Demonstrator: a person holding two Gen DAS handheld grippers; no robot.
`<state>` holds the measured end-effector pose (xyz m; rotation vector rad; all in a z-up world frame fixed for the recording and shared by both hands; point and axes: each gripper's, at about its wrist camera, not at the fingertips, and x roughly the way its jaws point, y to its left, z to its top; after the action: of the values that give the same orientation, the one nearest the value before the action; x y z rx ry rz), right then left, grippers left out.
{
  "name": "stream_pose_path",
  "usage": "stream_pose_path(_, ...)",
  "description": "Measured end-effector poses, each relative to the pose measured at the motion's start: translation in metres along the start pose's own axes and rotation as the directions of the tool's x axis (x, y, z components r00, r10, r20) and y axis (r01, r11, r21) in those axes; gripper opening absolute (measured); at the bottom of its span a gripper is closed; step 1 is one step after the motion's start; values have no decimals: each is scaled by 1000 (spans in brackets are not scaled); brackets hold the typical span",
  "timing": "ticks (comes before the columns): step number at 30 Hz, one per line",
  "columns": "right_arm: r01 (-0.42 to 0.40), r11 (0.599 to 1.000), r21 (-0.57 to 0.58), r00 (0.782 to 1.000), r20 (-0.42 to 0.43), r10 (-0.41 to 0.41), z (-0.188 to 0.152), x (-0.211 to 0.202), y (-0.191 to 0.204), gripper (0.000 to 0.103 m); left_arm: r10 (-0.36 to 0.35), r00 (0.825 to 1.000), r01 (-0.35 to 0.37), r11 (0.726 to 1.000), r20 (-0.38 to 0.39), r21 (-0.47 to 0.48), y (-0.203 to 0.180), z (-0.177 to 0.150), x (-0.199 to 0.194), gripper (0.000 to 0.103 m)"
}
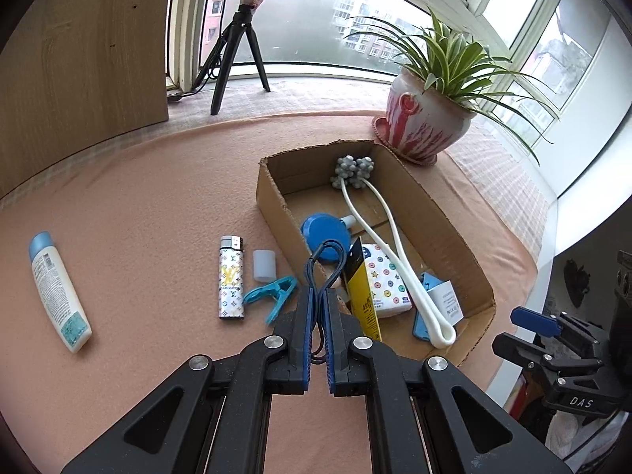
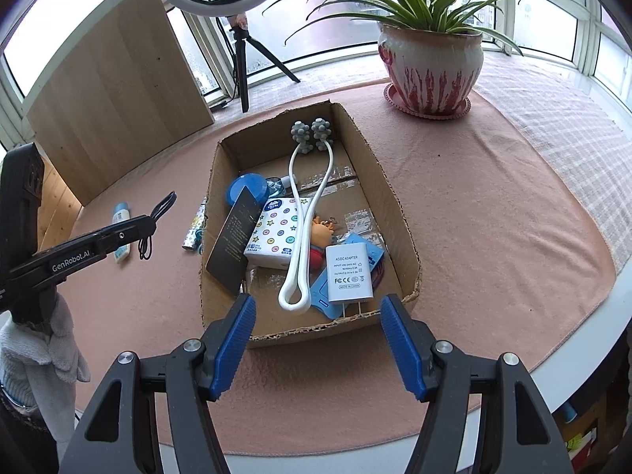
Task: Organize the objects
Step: 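Carry the cable loop into the box and open the left gripper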
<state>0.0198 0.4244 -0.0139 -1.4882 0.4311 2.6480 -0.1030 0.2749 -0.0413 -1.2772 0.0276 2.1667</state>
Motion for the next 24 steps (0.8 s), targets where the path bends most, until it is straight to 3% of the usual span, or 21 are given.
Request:
stream_pose_path(7,12,1000,26,1000,-1,-12,0,0,-16,62,-46,999,48,997,-26,52,-37,7,19,5)
stream_pose_path(16,20,999,40,1000,-10,-20,1,2,-29,62,-62,997,65,995,-46,72,-54,11,34,5)
stream_pose_path(18,20,999,43,1000,-11,-19,2,3,-31,62,-63,997,66,995,-48,71,-55,12,35,15)
stream_pose_path(20,18,999,44,1000,-14,-17,2,4,-32,62,-60,997,62,996,-49,57,-53,12,35,63)
stream_pose_path(24,11,999,38,1000,-18,-10,2,6,-30,62,-57,998,58,997,-18,45,-46,13,28,66)
